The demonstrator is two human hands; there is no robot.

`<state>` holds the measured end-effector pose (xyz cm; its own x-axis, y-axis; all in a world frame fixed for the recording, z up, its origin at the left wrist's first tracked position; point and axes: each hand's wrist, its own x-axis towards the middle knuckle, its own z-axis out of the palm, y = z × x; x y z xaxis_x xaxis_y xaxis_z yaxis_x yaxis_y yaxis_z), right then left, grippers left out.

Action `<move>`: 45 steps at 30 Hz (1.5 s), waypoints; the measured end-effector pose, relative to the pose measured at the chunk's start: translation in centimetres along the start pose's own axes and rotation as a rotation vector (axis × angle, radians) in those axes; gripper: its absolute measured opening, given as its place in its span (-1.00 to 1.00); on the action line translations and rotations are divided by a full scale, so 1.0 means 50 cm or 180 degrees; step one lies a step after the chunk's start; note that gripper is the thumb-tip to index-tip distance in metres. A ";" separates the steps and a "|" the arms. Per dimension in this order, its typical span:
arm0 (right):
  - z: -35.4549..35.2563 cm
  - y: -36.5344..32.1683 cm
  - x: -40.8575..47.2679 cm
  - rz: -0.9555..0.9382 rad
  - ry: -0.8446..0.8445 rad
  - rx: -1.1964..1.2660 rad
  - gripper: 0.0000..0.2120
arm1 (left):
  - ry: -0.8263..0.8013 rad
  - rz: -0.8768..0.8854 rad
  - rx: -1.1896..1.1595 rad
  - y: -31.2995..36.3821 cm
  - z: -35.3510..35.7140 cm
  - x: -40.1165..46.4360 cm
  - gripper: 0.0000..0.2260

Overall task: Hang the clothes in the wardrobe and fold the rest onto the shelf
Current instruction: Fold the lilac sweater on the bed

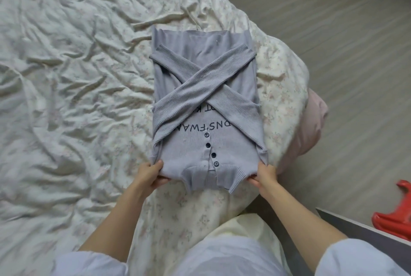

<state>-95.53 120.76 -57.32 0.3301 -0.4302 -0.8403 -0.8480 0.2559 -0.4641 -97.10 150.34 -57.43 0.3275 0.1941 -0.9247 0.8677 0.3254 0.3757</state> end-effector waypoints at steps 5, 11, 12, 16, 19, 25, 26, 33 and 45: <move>0.028 -0.079 -0.008 -0.0216 0.0202 -0.0288 -0.67 | 0.0008 -0.0056 -0.0392 0.067 0.027 -0.001 -0.84; 0.079 -0.269 -0.011 -0.0469 -0.0095 0.0201 -0.80 | -0.0284 0.0050 -0.1286 0.253 0.047 -0.007 -0.88; 0.095 -0.308 -0.009 -0.0445 -0.0176 0.0422 -0.82 | -0.0296 0.0024 -0.1488 0.290 0.056 -0.003 -0.88; 0.173 -0.448 0.010 -0.0498 -0.0371 0.0918 -0.70 | -0.0310 0.0060 -0.1974 0.427 0.105 0.021 -0.88; 0.239 -0.544 0.038 -0.0620 -0.0546 0.0951 -0.65 | -0.0336 0.0146 -0.2106 0.522 0.145 0.043 -0.84; 0.336 -0.672 0.103 -0.0739 -0.0874 0.1280 -0.69 | -0.0705 0.0629 -0.2522 0.660 0.202 0.106 -0.85; 0.340 -0.679 0.117 -0.0715 -0.0904 0.1431 -0.68 | -0.0762 0.0758 -0.2557 0.664 0.205 0.117 -0.85; 0.304 -0.541 0.220 -0.1399 0.0046 -0.0595 -0.71 | 0.1338 0.1848 0.0259 0.520 0.184 0.222 -0.70; 0.224 -0.460 0.260 -0.1141 -0.0224 -0.1456 -0.51 | 0.0391 0.0833 0.0466 0.431 0.123 0.258 -0.52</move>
<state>-67.09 118.98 -60.74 0.6428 -0.3584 -0.6770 -0.7660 -0.3016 -0.5677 -71.87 154.16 -61.64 0.5068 0.3666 -0.7802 0.8076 0.1148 0.5785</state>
